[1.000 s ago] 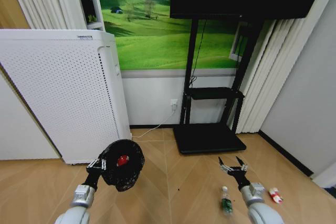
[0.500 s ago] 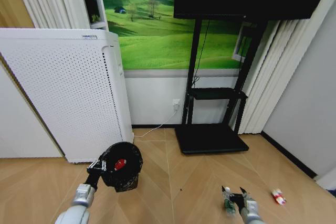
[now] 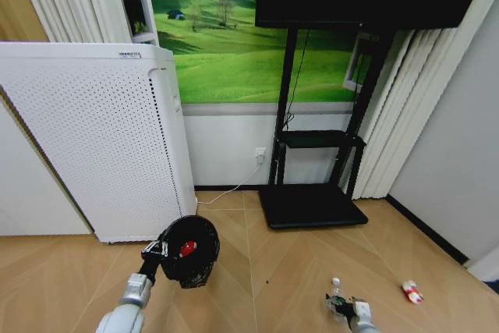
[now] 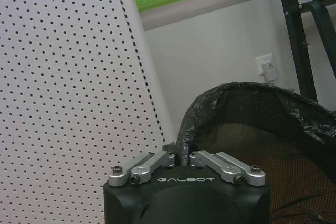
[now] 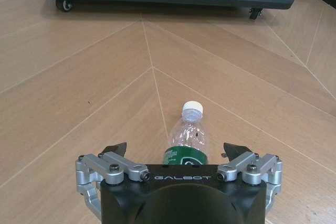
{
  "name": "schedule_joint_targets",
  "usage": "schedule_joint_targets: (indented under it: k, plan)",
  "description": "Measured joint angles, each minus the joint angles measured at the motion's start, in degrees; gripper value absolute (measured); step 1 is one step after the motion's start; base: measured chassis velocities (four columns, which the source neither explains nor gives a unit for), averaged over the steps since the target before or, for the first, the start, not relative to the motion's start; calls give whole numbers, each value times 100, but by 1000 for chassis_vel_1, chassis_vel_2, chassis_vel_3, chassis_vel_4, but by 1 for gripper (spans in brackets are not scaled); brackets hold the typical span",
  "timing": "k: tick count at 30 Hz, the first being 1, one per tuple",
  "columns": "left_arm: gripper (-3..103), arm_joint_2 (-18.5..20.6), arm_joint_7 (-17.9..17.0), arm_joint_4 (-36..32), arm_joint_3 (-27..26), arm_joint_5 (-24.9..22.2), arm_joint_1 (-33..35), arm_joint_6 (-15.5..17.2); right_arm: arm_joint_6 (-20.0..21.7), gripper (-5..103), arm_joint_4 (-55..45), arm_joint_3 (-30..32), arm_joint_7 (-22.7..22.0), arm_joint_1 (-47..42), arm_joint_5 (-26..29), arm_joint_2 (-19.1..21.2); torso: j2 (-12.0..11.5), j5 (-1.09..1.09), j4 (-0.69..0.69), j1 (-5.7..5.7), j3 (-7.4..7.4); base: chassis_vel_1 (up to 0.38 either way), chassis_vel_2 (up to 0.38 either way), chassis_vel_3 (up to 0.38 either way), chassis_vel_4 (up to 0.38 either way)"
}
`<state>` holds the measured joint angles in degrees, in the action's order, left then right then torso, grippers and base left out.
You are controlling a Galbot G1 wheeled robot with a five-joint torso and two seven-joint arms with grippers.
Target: Pick up the trash bin and place the garbage on the floor into it.
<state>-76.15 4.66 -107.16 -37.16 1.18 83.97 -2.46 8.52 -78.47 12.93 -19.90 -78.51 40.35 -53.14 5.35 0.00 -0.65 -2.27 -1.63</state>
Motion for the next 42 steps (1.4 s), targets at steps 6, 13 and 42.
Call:
schedule_joint_targets:
  k: [6, 13, 42]
  plan:
    - [6, -1, 9, 113, 95, 76, -18, -73, -167, 100, 679, -186, 270, 338, -239, -71, 0, 0, 0, 0, 0, 0, 0, 0, 0]
    - [6, -27, 13, 225, 155, 120, -36, -132, -203, 100, 1157, -366, 325, 618, -360, -173, 0, 0, -1, 0, -1, 0, 0, 0, 0]
    - [6, 44, 16, 505, 125, 115, -35, -277, -312, 26, 1775, -627, 512, 958, -683, -288, 2, -2, 0, 0, 1, 0, 0, 0, 0]
